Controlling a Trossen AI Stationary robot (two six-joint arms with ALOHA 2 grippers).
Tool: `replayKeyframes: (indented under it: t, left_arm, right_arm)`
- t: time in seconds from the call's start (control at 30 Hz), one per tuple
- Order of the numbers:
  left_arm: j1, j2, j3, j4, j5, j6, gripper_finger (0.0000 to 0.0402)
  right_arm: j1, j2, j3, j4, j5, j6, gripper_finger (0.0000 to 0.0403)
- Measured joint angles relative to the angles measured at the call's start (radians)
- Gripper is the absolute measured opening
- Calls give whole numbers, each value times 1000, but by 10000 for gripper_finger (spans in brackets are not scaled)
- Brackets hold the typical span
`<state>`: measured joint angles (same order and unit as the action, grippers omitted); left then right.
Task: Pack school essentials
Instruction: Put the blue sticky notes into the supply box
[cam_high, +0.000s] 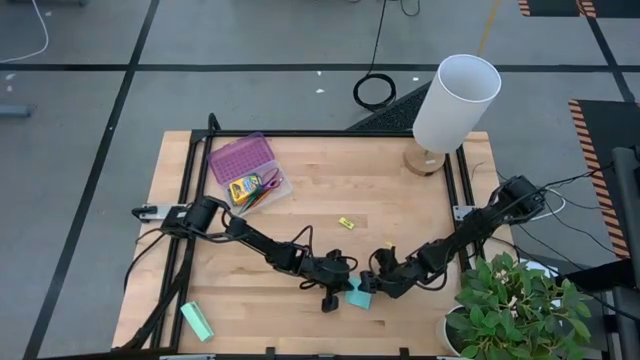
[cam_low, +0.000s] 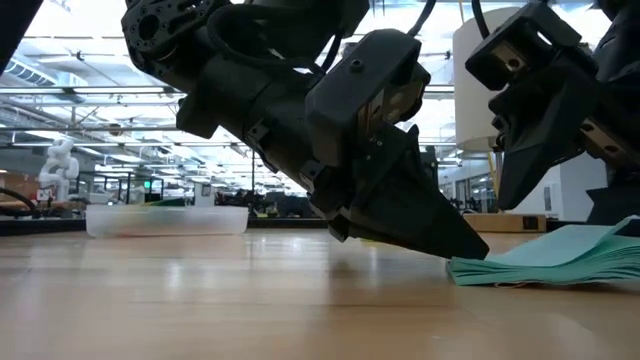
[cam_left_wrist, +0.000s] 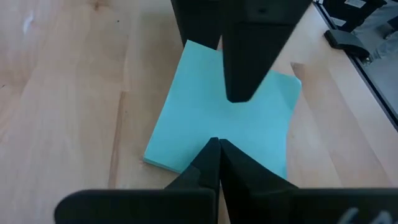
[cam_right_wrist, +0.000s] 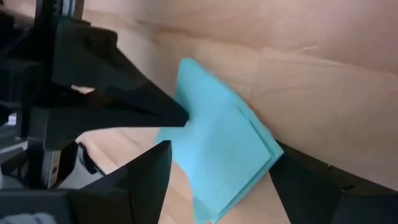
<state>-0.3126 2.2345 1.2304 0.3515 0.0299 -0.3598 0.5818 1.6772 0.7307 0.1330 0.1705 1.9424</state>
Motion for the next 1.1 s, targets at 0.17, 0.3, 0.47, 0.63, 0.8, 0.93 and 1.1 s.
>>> replayKeyframes:
  t: [0.17, 0.3, 0.47, 0.63, 0.8, 0.93, 1.1]
  left_arm:
    - [0, 0, 0, 0, 0, 7, 9]
    - [0, 0, -1, -9, -1, 7, 3]
    - [0, 0, -1, -16, -2, 7, 9]
    - [0, 0, -1, -16, -5, 6, 11]
    - [0, 0, -1, -16, -5, -10, 12]
    - [0, 0, -1, -16, -5, -19, 12]
    - [0, 0, -1, -14, -4, -68, 12]
  right_arm:
    - [0, 4, -3, 58, -9, -44, 258]
    - [0, 5, -4, 74, -11, -66, 258]
    - [0, 6, -4, 88, -18, -93, 255]
    - [1, 6, -4, 91, -20, -100, 219]
    - [1, 6, -4, 93, -19, -102, 158]
    - [1, 6, -4, 93, -18, -104, 114]
    - [1, 5, -4, 94, -18, -107, 76]
